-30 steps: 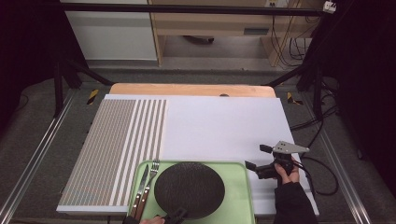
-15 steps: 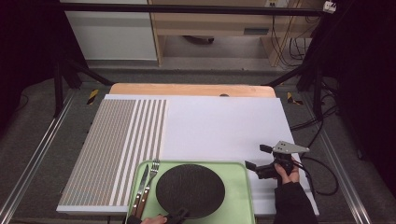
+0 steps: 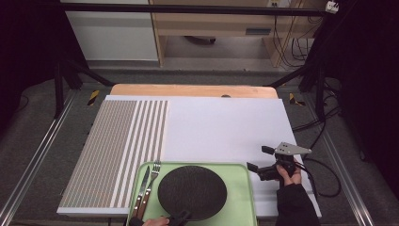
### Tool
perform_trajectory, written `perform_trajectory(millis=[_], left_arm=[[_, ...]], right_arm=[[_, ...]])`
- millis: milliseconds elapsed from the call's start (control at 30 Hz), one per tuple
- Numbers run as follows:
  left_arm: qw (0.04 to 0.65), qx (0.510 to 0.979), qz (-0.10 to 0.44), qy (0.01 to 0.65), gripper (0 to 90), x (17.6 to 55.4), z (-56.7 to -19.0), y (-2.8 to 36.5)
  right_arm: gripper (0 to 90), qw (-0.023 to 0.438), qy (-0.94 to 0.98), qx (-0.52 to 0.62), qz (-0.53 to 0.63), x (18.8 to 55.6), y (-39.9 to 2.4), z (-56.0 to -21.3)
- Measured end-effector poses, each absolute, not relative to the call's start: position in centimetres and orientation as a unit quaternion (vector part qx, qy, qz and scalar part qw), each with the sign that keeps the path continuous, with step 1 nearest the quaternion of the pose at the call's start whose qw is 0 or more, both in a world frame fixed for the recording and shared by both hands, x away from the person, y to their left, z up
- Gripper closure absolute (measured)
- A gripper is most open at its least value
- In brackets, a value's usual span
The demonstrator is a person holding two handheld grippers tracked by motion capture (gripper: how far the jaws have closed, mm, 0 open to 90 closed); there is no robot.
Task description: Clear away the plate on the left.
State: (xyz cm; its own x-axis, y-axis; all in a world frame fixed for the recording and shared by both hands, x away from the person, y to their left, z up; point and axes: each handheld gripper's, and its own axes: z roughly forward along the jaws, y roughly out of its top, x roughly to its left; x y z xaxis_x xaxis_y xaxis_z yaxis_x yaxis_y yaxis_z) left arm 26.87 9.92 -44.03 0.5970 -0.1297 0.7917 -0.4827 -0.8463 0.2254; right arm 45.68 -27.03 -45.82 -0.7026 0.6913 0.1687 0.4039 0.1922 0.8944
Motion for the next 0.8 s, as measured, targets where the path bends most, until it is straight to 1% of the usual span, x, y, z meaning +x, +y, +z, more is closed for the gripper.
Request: perform_trajectory(millis=[133, 300, 567, 800], left_arm=[[0.218, 0.878, 0.391, -0.171, 84.8, 26.9, -44.2, 9.9], [0.219, 0.882, 0.383, -0.167, 84.8, 27.0, -44.3, 9.9], [0.220, 0.899, 0.342, -0.164, 77.4, 27.1, -45.3, 9.6], [0.216, 0.904, 0.329, -0.169, 73.4, 27.2, -46.0, 9.4]], right_arm=[[0.2, 0.139, 0.759, 0.360, 0.525, 45.7, -27.0, -45.8], [0.2, 0.139, 0.759, 0.360, 0.525, 45.7, -27.0, -45.8], [0.2, 0.139, 0.759, 0.359, 0.525, 45.7, -27.0, -45.8], [0.2, 0.138, 0.759, 0.360, 0.525, 45.7, -27.0, -45.8]])
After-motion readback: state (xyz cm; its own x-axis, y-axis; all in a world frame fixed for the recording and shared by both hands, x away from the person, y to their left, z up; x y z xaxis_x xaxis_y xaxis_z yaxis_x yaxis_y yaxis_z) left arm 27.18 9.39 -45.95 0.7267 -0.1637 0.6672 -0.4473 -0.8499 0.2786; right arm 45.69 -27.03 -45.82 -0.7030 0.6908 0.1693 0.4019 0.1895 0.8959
